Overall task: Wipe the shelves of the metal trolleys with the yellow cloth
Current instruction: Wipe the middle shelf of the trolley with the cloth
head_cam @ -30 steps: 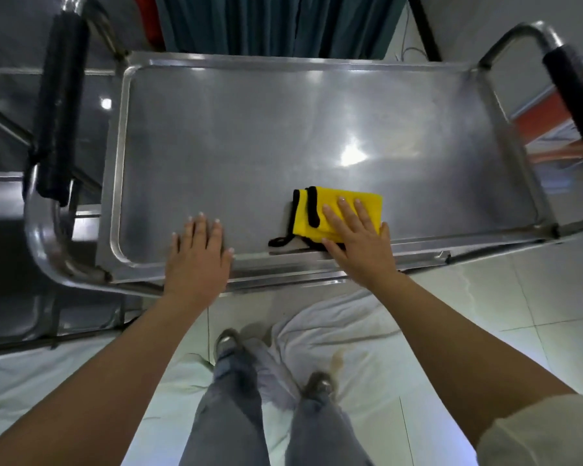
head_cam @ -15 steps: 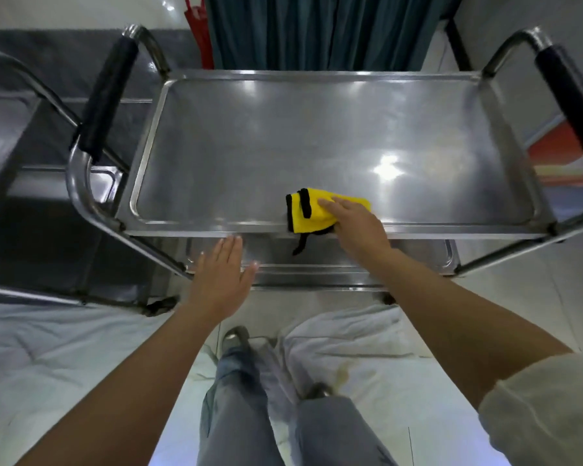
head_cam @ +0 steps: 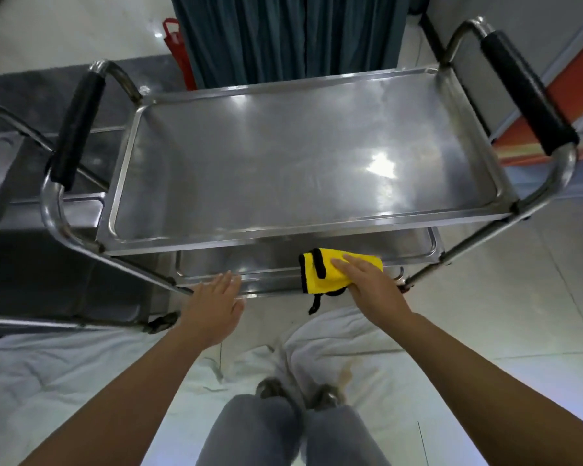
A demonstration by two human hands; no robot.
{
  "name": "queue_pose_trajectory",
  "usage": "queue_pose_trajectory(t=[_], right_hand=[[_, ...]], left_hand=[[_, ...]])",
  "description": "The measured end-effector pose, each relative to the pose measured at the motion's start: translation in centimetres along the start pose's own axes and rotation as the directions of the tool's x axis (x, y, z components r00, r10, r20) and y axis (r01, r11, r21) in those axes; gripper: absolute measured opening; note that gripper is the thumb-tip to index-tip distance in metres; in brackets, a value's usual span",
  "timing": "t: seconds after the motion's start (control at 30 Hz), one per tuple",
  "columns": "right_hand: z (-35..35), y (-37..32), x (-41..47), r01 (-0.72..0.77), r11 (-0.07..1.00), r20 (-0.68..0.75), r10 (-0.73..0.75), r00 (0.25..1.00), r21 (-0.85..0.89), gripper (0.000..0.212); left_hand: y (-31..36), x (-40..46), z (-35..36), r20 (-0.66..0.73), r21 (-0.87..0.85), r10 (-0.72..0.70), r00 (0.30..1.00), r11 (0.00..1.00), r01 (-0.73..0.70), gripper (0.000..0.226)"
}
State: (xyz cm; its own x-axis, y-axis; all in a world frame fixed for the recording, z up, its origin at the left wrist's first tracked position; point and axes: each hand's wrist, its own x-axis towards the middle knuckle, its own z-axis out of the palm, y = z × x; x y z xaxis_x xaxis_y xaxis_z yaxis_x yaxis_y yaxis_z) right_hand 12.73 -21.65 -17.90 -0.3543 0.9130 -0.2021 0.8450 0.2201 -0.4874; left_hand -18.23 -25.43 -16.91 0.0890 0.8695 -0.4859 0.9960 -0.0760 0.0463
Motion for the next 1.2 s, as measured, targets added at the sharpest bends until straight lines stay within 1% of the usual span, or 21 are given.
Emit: queue_pose_trajectory(t=[0.07, 0.17, 0.27, 0.33, 0.43, 0.5, 0.57, 0.67, 0.77, 0.87, 0.93, 1.0, 1.03, 1.13, 1.17, 1.2], right_hand=[[2.9, 1.1, 0.6, -0.04, 0.998, 0.002, 0.04, 0.999, 0.049, 0.055], [8.3, 3.1, 3.3, -0.039, 0.998, 0.009, 0.039, 0.999, 0.051, 0.055], [13.7, 5.4, 7.3, -0.034, 0.997, 0.002, 0.034, 0.999, 0.067, 0.056], [16.9, 7.1, 10.3, -0.001, 0.998, -0.017, 0.002, 1.0, 0.067, 0.058], [20.6, 9.2, 14.4, 0.087, 0.996, -0.073, -0.088, 0.993, -0.017, 0.061], [22.5, 10.1, 16.8, 0.12, 0.987, -0.065, -0.127, 0.99, -0.102, 0.063], [24.2, 10.6, 18.9, 0.134, 0.97, -0.048, -0.146, 0.988, -0.204, 0.063], [26.4, 10.9, 20.9, 0.159, 0.92, -0.111, -0.211, 0.971, -0.357, 0.061], [28.1, 11.9, 21.5, 0.177, 0.872, -0.196, -0.293, 0.936, -0.457, 0.059], [28.2, 13.6, 21.6, 0.178, 0.846, -0.231, -0.33, 0.915, -0.503, 0.061], [27.4, 14.7, 21.5, 0.145, 0.854, -0.248, -0.301, 0.921, -0.5, 0.061], [26.7, 15.9, 21.4, 0.091, 0.869, -0.287, -0.257, 0.923, -0.487, 0.061], [26.5, 16.2, 21.3, 0.051, 0.881, -0.306, -0.217, 0.927, -0.471, 0.061], [26.7, 15.6, 22.4, -0.135, 0.926, -0.362, -0.002, 0.932, -0.352, 0.056], [27.1, 14.7, 23.1, -0.168, 0.932, -0.367, 0.04, 0.929, -0.323, 0.054], [27.5, 13.4, 23.9, -0.165, 0.936, -0.35, 0.048, 0.935, -0.311, 0.053]], left_hand=[[-0.1, 2.1, 1.6, -0.027, 0.03, 0.012, 1.0, 0.999, -0.011, 0.056], [-0.7, 6.6, 5.3, -0.051, 0.057, 0.016, 0.999, 0.998, -0.013, 0.058], [-1.9, 12.3, 10.1, -0.052, 0.026, -0.009, 0.999, 1.0, 0.011, 0.06], [-2.7, 16.5, 13.4, -0.143, -0.003, -0.024, 0.99, 1.0, 0.023, 0.061], [-3.5, 22.3, 17.1, -0.314, -0.008, -0.027, 0.949, 1.0, 0.026, 0.063], [-4.1, 25.7, 18.9, -0.387, 0.01, -0.041, 0.921, 0.999, 0.049, 0.068], [-4.8, 28.4, 20.6, -0.457, -0.035, -0.053, 0.888, 0.999, 0.041, 0.069], [-5.6, 30.8, 22.6, -0.56, -0.072, -0.039, 0.828, 0.997, -0.001, 0.069], [-5.9, 31.7, 23.4, -0.635, -0.121, -0.065, 0.77, 0.992, -0.017, 0.077], [-6.1, 31.8, 23.9, -0.671, -0.112, -0.053, 0.74, 0.993, -0.03, 0.088], [-6.3, 31.8, 24.0, -0.675, -0.089, -0.052, 0.736, 0.996, -0.011, 0.091], [-6.2, 31.8, 24.2, -0.661, -0.064, -0.056, 0.749, 0.998, 0.019, 0.091], [-6.2, 31.7, 24.2, -0.656, -0.063, -0.065, 0.752, 0.998, 0.031, 0.09], [-6.0, 31.8, 24.3, -0.67, -0.075, -0.076, 0.739, 0.997, 0.034, 0.089], [-6.0, 31.8, 24.3, -0.68, -0.079, -0.075, 0.729, 0.996, 0.029, 0.089], [-6.0, 31.8, 24.4, -0.688, -0.084, -0.079, 0.721, 0.996, 0.029, 0.088]])
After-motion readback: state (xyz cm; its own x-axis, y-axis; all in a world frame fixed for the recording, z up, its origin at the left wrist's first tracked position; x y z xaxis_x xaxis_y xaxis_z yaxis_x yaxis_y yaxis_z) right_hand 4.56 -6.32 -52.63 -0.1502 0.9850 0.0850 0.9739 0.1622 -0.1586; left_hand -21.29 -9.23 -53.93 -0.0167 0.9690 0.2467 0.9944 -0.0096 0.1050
